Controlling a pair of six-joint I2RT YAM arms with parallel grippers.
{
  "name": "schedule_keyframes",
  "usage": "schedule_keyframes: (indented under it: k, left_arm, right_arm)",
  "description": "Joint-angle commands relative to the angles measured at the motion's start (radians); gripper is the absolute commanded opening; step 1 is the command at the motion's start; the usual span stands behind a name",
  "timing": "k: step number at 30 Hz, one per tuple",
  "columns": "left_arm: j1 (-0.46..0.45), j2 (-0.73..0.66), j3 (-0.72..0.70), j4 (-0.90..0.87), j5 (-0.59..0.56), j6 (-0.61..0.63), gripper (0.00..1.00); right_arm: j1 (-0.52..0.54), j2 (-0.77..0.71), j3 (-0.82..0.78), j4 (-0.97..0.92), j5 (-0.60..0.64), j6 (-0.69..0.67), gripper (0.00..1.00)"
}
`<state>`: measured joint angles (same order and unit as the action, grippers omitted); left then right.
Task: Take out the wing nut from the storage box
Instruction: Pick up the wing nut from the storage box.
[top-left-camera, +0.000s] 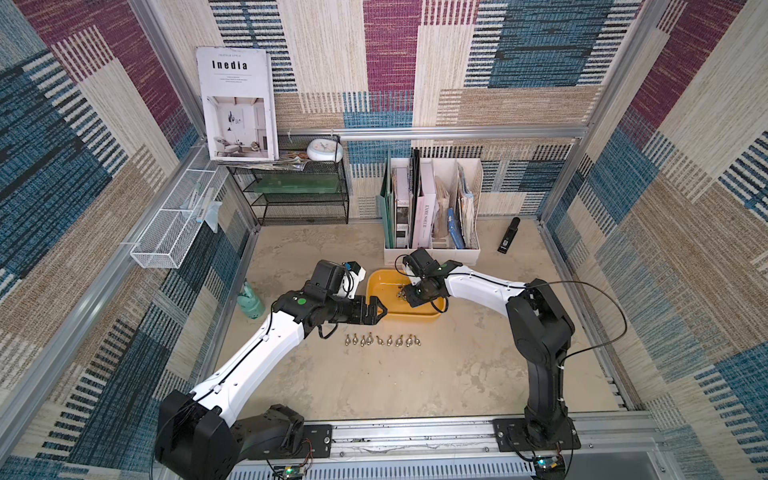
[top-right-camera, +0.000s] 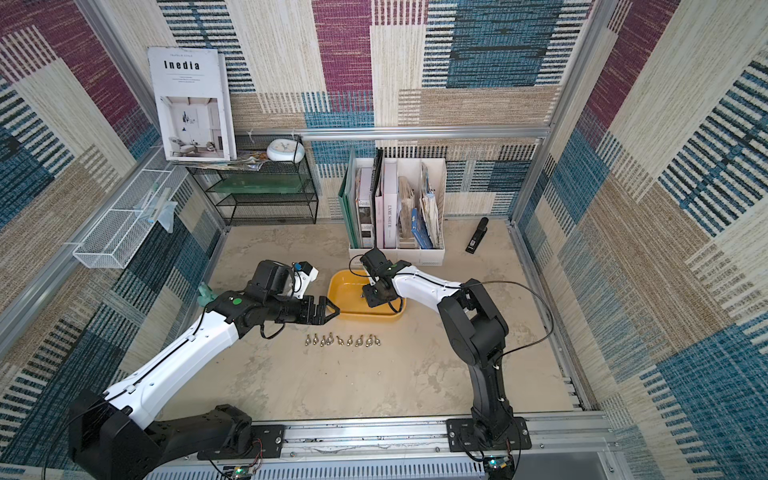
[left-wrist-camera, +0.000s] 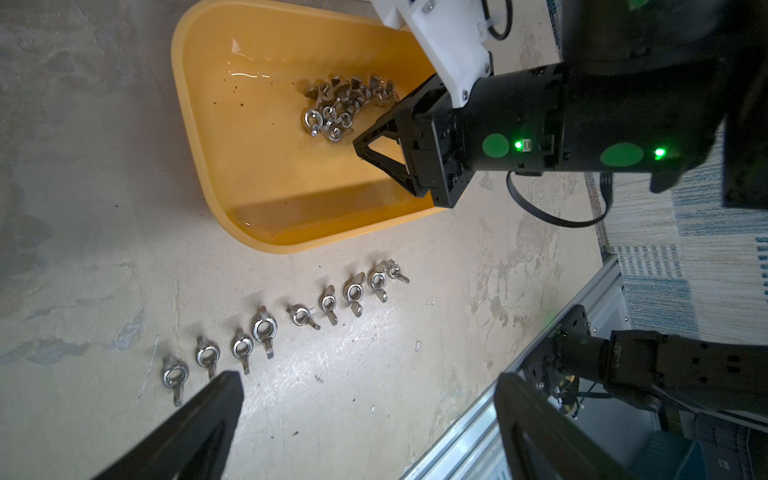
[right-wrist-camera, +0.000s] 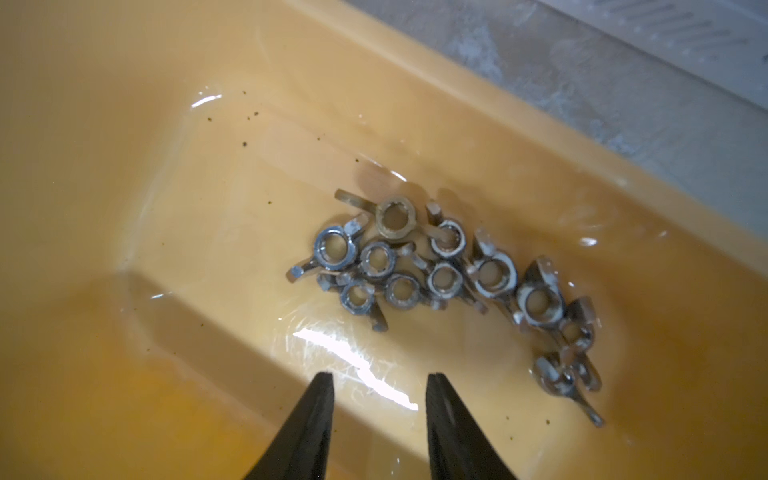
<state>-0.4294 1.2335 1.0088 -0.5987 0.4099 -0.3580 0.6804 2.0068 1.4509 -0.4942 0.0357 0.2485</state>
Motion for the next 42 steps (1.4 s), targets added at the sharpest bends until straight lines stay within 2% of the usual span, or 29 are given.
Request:
schedule_keyframes:
  k: [1,16,20,31,39,42]
  left_arm:
    - [0.000,0.017,0.015,0.002,-0.007,0.021,0.99]
    - [0.002,0.073,0.054,0.004,-0.016,0.031,0.99]
    - [0.003,0.078,0.060,0.003,-0.017,0.030,0.99]
    - [0.003,0.080,0.057,0.004,-0.013,0.027,0.99]
    - [0.003,0.064,0.048,0.002,-0.009,0.024,0.99]
    - [0.003,0.053,0.041,0.002,-0.010,0.021,0.99]
  right_arm:
    - [-0.010,0.024,0.020,0.012,-0.035,-0.028,0.41]
    - [-0.030,0.092,0.076,0.004,-0.077,-0.069,0.37]
    - [-0.030,0.098,0.083,0.006,-0.106,-0.069,0.30]
    - [-0.030,0.075,0.047,0.010,-0.123,-0.052,0.18]
    - [-0.030,0.060,0.045,0.019,-0.118,-0.046,0.00]
    - [-0.030,0.050,0.045,0.014,-0.115,-0.045,0.00]
